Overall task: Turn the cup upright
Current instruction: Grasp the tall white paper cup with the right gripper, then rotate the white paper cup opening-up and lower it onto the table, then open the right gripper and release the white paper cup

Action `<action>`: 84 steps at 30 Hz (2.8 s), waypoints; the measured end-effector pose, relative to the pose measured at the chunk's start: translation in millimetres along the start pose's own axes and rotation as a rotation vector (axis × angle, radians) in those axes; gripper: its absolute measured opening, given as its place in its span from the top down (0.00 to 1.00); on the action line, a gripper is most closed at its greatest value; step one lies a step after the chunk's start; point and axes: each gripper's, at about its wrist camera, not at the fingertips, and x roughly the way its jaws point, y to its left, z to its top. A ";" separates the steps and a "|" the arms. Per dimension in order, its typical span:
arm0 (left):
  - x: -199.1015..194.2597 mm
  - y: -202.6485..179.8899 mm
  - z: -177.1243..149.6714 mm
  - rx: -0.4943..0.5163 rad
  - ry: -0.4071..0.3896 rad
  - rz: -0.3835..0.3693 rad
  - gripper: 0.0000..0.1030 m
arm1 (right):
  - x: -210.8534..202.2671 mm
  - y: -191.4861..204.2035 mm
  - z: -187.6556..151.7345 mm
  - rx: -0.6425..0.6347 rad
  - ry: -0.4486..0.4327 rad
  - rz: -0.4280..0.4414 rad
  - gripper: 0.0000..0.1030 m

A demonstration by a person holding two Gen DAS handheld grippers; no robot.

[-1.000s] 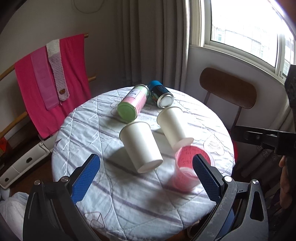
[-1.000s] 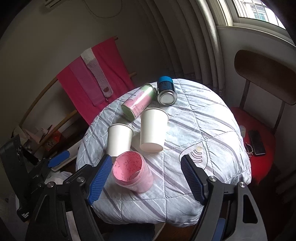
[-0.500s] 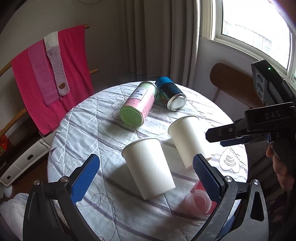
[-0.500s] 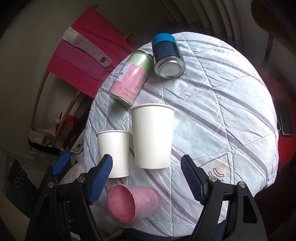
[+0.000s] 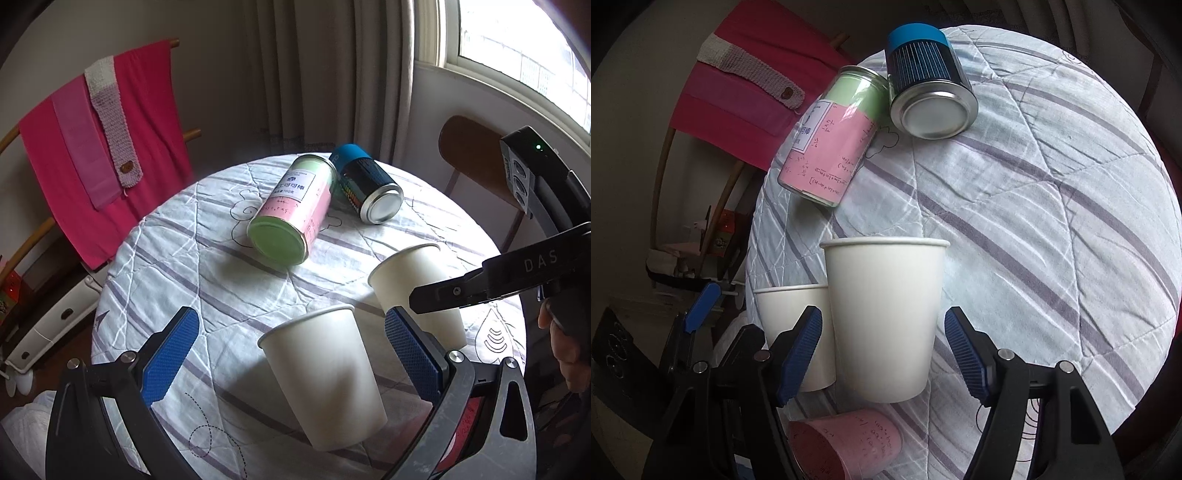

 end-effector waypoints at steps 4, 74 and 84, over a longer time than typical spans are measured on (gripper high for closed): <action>6.0 -1.7 1.2 0.009 0.009 -0.006 0.01 | 0.8 1.0 1.8 -0.031 -0.020 -0.005 0.39; -64.8 -4.8 -29.7 0.004 -0.050 -0.056 0.01 | -69.1 91.3 -103.0 -0.411 -0.423 -0.330 0.29; -131.3 -14.4 -55.5 -0.007 -0.224 0.026 0.01 | -114.7 118.3 -169.5 -0.385 -0.681 -0.426 0.24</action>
